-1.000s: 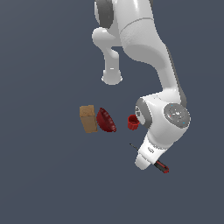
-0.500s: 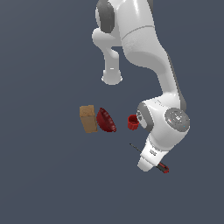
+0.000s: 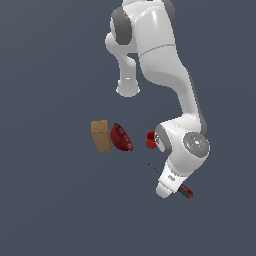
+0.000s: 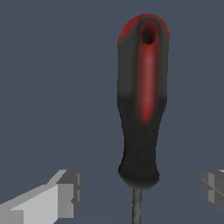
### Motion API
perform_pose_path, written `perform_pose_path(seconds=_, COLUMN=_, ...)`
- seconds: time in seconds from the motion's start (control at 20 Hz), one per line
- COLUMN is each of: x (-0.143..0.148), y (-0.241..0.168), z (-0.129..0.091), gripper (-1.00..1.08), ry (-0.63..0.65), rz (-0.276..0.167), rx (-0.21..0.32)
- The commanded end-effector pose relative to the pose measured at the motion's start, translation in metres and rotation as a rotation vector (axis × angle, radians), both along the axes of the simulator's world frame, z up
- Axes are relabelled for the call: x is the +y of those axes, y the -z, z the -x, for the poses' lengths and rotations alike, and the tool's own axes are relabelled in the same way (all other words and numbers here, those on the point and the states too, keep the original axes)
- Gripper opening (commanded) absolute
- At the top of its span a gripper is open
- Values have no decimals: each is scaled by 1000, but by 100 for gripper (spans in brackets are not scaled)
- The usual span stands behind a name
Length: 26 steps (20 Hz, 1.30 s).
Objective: Pick up a designated object from a clutter of objects.
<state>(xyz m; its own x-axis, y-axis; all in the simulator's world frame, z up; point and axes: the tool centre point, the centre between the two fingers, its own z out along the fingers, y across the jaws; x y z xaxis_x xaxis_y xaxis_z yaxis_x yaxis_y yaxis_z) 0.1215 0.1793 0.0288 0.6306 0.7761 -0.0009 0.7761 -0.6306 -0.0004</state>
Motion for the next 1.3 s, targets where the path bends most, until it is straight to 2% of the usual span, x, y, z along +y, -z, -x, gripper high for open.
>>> perform_pose_path(seconds=0.0, x=0, y=10, z=0, gripper=100, ry=-1, rz=0, rx=-1)
perform_pose_path(seconds=0.25, x=0, y=14, z=-1, gripper=100, ry=-1, rz=0, rx=-1)
perform_pose_path(seconds=0.3, x=0, y=14, z=-1, gripper=-100, ry=-1, rz=0, rx=-1)
perform_pose_path(seconds=0.9, x=0, y=14, z=-1, gripper=-100, ry=-1, rz=0, rx=0)
perform_pose_path(seconds=1.25, x=-14, y=-1, z=3, gripper=-100, ry=-1, rz=0, rx=0)
